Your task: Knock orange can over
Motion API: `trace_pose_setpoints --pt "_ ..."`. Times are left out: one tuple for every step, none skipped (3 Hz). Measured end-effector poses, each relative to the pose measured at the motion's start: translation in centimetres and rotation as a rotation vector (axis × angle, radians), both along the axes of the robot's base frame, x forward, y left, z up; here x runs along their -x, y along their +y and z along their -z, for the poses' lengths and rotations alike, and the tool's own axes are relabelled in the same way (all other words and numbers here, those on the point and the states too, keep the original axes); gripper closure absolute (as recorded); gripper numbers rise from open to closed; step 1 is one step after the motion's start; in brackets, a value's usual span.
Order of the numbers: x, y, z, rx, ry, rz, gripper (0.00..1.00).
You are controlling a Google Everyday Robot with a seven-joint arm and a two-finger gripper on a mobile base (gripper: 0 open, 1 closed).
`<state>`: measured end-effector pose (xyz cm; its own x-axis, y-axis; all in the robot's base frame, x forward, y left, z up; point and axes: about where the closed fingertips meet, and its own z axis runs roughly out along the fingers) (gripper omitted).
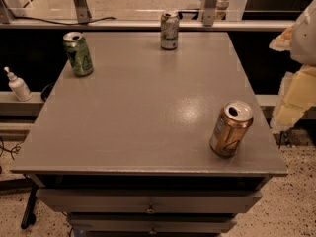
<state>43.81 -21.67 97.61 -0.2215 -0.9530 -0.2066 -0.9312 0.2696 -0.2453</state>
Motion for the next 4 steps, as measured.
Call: trace_pose_setpoints --pt "0.0 0.0 0.0 0.000 0.000 0.000 0.00" --pt "-0.2 -0.7 0.8 -0.084 -0.019 0.012 0.00" --pt "-0.9 -2.5 2.3 -0.233 -0.044 0.038 0.00" --pt "-1.4 -4.0 3.7 -0.399 -0.037 0.061 0.00"
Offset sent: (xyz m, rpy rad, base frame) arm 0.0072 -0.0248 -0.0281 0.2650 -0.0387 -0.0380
